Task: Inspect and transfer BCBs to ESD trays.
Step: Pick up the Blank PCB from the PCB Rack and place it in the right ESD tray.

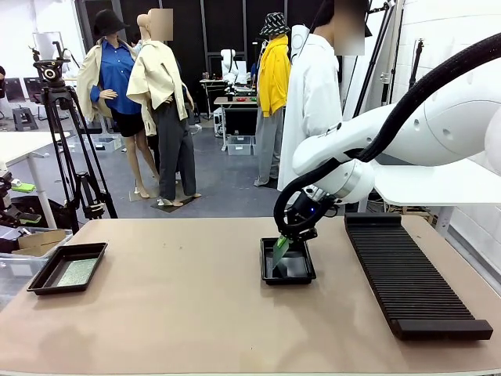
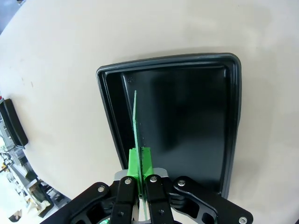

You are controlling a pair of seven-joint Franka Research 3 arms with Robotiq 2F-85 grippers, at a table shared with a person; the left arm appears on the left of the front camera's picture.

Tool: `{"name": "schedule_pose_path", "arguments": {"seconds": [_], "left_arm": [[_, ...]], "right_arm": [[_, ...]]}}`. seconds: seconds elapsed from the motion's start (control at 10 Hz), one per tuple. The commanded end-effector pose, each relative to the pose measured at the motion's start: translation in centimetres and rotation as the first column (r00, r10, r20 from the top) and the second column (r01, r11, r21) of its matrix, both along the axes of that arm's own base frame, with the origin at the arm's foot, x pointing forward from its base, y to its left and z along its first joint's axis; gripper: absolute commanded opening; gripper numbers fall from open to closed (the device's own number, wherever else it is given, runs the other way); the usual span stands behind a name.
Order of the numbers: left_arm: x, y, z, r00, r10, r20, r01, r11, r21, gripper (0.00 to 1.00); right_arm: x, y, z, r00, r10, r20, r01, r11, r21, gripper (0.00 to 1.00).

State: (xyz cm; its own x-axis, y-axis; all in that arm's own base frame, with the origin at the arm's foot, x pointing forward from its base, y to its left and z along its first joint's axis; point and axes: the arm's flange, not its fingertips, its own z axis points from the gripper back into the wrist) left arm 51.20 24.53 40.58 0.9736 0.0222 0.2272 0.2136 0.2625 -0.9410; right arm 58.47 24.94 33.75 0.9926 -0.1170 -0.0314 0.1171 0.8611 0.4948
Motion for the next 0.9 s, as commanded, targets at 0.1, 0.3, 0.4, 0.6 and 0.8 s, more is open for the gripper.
{"name": "schedule_pose_path", "arguments": {"seconds": [0.1, 0.3, 0.4, 0.6, 0.8], "left_arm": [[-0.05, 0.02, 0.16, 1.0, -0.003, 0.005, 0.003, 1.0, -0.001, 1.0], [-0.05, 0.02, 0.16, 1.0, -0.003, 0.005, 0.003, 1.0, -0.001, 1.0], [-0.05, 0.02, 0.16, 1.0, -0.003, 0.005, 0.003, 1.0, -0.001, 1.0], [-0.05, 0.02, 0.16, 1.0, -0.003, 0.005, 0.003, 1.0, -0.001, 1.0], [-0.05, 0.02, 0.16, 1.0, -0.003, 0.005, 0.003, 1.0, -0.001, 1.0]], "right_arm": [[0.0, 0.0, 0.0, 1.0, 0.0, 0.0, 0.0, 1.0, 0.0, 0.0], [0.0, 0.0, 0.0, 1.0, 0.0, 0.0, 0.0, 1.0, 0.0, 0.0], [0.0, 0.0, 0.0, 1.0, 0.0, 0.0, 0.0, 1.0, 0.0, 0.0], [0.0, 0.0, 0.0, 1.0, 0.0, 0.0, 0.0, 1.0, 0.0, 0.0], [0.01, -0.04, 0.01, 1.0, 0.0, 0.0, 0.0, 1.0, 0.0, 0.0]]}}
